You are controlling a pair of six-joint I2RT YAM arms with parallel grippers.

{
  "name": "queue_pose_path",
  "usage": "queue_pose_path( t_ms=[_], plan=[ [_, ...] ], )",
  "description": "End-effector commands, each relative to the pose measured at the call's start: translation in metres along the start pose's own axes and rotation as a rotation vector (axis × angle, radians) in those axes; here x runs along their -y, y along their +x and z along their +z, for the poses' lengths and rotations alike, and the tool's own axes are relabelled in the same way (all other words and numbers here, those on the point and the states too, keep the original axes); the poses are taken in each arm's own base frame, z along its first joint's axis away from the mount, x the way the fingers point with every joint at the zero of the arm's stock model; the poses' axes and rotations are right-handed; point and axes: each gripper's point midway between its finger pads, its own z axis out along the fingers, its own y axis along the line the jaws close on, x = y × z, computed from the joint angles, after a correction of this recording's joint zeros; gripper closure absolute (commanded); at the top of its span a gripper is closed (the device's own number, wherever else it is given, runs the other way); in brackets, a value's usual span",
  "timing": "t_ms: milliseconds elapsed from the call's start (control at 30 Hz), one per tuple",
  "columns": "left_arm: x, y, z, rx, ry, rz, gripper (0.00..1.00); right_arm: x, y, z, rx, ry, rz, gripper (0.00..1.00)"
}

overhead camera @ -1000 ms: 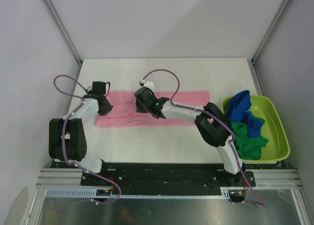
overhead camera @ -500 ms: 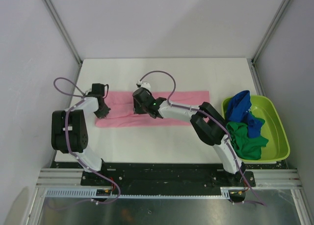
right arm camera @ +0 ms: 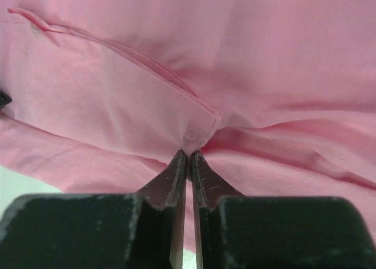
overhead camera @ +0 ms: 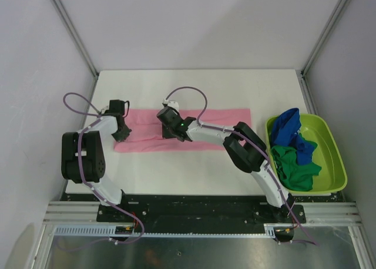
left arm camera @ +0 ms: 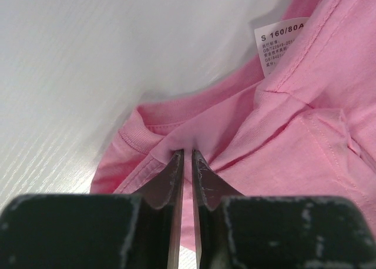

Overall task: Fold and stack the t-shirts
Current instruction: Fold the other side of the tshirt into a rectangle

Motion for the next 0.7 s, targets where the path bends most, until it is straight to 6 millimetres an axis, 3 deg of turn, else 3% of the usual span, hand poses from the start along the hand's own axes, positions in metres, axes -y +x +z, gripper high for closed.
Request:
queue_pose_path(
  t_ms=[0,167,433,667],
  plan=[
    [-0.003,-0.017,0.001,0.052,-0.028,-0.03,0.87,0.001,-0.016,-0.004,0.017,0.039,-0.01,0.93],
    [-0.002,-0.02,-0.001,0.06,-0.023,-0.03,0.86,0.008,-0.011,-0.007,-0.012,0.059,-0.03,0.93],
    [0.004,-0.04,-0.021,0.117,0.025,-0.044,0.84,-0.001,0.005,-0.002,-0.068,0.02,-0.046,0.75],
    [0.009,-0.061,-0.058,0.189,0.104,-0.087,0.82,-0.002,-0.032,-0.027,-0.006,0.007,-0.022,0.6]
  ],
)
